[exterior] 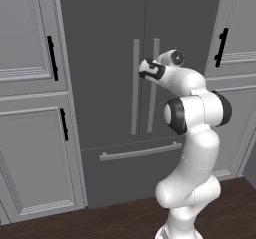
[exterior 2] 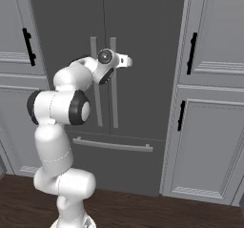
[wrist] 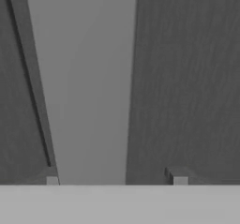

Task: Take the strawberry from the fridge and place it on top of the pancake, located on the dining counter.

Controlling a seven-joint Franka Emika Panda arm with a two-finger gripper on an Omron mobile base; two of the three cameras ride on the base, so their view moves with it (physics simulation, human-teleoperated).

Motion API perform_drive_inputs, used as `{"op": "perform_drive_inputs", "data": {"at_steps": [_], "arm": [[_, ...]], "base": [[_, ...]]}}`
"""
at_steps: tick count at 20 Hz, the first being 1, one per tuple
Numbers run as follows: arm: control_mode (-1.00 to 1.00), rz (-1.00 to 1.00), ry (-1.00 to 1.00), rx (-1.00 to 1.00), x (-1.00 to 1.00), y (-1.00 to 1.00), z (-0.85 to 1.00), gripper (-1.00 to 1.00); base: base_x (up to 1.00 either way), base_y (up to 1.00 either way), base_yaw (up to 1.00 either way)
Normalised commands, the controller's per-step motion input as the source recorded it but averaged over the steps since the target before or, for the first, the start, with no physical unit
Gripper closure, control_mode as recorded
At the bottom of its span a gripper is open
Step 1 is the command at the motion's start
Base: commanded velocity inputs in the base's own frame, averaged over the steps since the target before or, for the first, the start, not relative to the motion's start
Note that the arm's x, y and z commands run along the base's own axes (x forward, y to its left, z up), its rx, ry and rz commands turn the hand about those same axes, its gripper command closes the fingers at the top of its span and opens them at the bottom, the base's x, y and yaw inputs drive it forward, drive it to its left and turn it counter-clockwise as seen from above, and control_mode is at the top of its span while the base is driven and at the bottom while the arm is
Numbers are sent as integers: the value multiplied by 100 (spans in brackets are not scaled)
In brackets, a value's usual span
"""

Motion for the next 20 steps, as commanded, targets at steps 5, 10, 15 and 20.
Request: {"op": "perform_drive_inputs", "data": {"at_steps": [5,10,15,20], "arm": [[-100,0,0,0,0,-20,0,100],[-100,0,5,0,-31,-31,0,100],[-100,-1,5,0,-83,-66,0,100],[-100,-3,2,0,-100,-83,0,100]], "base": [[0,0,0],[0,0,0],[0,0,0],[0,0,0]]}}
